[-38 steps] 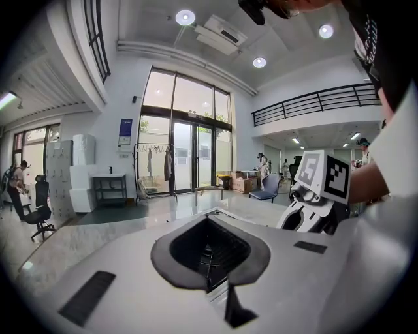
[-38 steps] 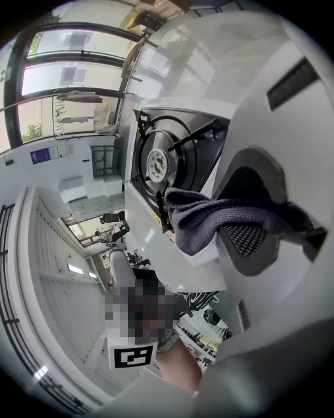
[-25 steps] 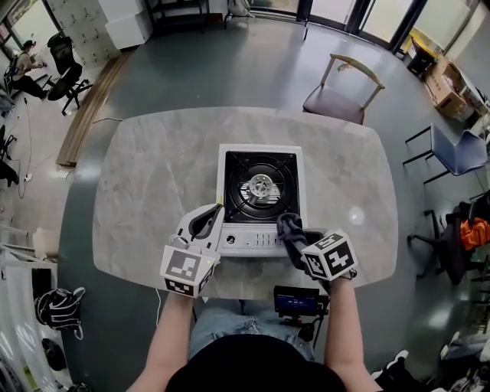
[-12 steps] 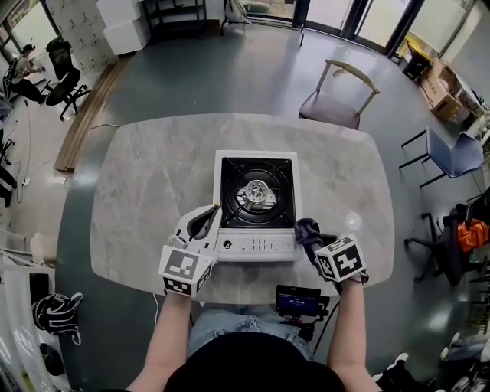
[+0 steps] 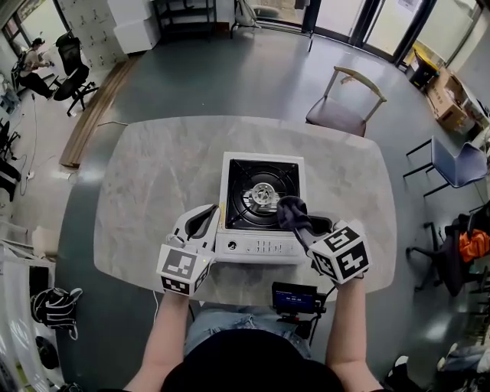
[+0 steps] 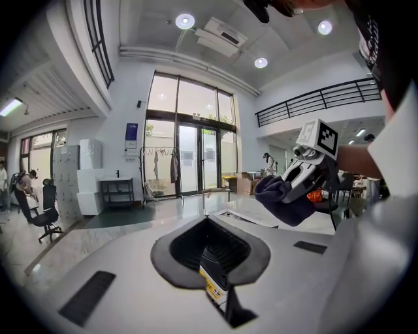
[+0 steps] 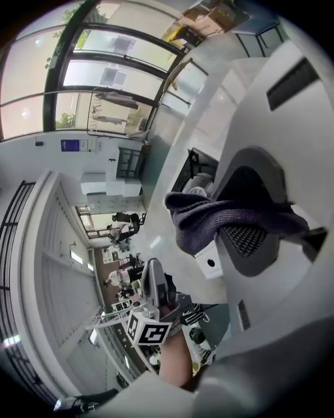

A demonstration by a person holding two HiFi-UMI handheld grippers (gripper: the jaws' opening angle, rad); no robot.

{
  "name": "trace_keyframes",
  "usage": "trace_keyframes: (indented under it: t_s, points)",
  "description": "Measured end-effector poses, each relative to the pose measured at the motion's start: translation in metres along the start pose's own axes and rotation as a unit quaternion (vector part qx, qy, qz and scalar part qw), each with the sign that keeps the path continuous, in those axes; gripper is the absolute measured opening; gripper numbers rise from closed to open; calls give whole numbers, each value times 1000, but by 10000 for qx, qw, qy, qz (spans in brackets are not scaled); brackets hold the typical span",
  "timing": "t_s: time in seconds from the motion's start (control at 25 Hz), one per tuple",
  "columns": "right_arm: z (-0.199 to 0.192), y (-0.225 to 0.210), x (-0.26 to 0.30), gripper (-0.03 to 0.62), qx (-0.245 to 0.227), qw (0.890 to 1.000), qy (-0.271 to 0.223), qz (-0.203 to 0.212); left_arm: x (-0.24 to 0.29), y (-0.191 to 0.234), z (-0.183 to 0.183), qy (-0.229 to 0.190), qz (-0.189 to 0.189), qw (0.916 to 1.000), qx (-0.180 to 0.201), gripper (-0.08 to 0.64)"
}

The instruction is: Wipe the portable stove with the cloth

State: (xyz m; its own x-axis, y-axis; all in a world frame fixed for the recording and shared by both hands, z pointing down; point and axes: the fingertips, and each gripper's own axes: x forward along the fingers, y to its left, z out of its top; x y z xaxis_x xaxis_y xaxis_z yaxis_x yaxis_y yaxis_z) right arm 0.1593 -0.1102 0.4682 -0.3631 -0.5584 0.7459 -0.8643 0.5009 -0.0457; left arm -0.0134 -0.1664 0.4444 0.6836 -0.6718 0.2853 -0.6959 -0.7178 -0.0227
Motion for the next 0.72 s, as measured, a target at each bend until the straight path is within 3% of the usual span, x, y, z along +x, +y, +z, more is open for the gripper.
trace_keyframes:
  t_s: [0.2,0.4,0.72]
  points:
    - [19,48,45,69,-377,9967,41,715,-9,8,-2,27,141,9999,20,11]
    - [28,79,87,69,-522,9924,264,1080,-20,17,-4,70,249,9997,21,11]
    - [7,89,140,71,-906,9867,1060,833,-21,23,-4,87,243,9997,36,11]
